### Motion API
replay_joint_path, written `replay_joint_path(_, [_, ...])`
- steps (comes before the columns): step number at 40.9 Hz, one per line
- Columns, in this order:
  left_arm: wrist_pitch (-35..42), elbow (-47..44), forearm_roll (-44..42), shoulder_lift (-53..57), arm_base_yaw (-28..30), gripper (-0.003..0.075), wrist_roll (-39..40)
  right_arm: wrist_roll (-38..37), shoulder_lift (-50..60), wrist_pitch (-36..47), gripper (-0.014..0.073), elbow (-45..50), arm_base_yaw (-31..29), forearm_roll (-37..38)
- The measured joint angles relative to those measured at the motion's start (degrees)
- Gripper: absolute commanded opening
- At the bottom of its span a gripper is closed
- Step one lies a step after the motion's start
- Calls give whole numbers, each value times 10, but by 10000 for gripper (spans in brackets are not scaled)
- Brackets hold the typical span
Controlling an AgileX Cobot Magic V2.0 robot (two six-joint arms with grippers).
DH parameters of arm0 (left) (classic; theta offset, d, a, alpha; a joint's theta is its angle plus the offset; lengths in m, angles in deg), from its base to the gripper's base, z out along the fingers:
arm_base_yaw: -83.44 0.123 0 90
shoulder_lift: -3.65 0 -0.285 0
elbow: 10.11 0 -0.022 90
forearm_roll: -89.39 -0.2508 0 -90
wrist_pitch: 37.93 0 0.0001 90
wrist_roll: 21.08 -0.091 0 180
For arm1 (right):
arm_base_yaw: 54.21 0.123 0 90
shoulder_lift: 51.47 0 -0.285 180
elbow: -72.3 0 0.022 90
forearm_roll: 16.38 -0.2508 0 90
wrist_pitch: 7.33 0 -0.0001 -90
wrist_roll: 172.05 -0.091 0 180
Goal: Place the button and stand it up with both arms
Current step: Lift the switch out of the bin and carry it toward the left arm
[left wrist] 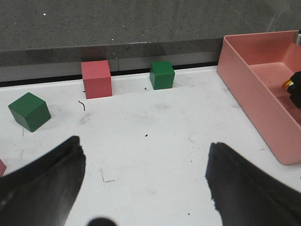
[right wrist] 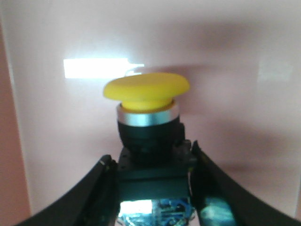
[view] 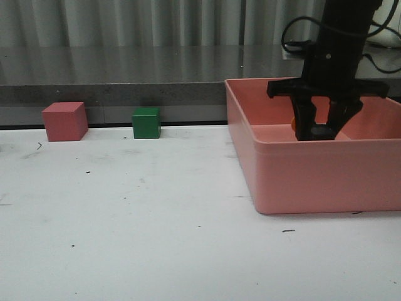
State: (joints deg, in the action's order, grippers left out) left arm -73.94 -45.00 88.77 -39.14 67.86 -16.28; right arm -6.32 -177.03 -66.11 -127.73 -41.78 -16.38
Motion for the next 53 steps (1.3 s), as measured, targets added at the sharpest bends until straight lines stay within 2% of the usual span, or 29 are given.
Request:
replay_joint_path(8, [0,0,0,0,0,512,0,0,60,-14,257,0,41,0])
replay_joint_path(14, [0,0,0,0,0,512,0,0,88,-30,257,0,104,0])
replay_joint_path(25, [0,0,0,0,0,512,0,-15,83,-42,257,-9,239,-5])
replay_joint_path(32, [0,0,0,0,0,512,0,-53,34,-56,257,-74,301,-7])
replay_joint_path(45, [0,0,0,0,0,512,0,-124,-96,-99,257,-216,319,-6])
replay_joint_path(53, [0,0,0,0,0,512,0,-182,-150,-93,257,-247,319,6])
